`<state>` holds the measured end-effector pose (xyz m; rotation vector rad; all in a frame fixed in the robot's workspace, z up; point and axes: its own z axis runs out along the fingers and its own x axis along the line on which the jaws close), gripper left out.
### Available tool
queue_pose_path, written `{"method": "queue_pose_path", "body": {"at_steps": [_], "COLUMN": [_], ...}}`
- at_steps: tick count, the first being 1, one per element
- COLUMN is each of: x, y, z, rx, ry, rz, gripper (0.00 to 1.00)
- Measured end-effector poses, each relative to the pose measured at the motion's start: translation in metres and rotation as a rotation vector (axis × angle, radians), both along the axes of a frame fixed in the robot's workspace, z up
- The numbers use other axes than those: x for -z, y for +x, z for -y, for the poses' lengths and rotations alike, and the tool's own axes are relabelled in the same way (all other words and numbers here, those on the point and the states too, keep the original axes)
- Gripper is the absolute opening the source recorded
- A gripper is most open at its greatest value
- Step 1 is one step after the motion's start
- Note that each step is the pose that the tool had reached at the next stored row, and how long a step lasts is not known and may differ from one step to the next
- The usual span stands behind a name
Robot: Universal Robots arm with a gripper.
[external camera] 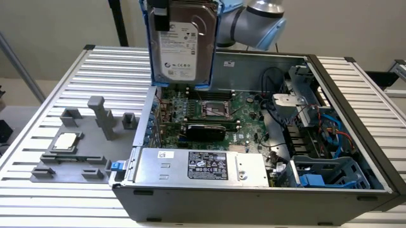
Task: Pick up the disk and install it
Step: 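Pick up the disk, then insert the disk into the insertion slot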
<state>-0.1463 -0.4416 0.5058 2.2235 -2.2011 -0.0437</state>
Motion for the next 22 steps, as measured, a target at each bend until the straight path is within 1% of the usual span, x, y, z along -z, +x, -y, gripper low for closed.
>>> {"method": "queue_pose_path", "body": {"at_steps": [15,22], "x": [-0.0001,0.0000], "y": [0.068,0.100], "z": [0.0215,0.0326], "rx": [0.000,0.000], "ry": [0.0008,0.0009], "rz": [-0.0007,-0.0016], "gripper": [0.00,0.00]}}
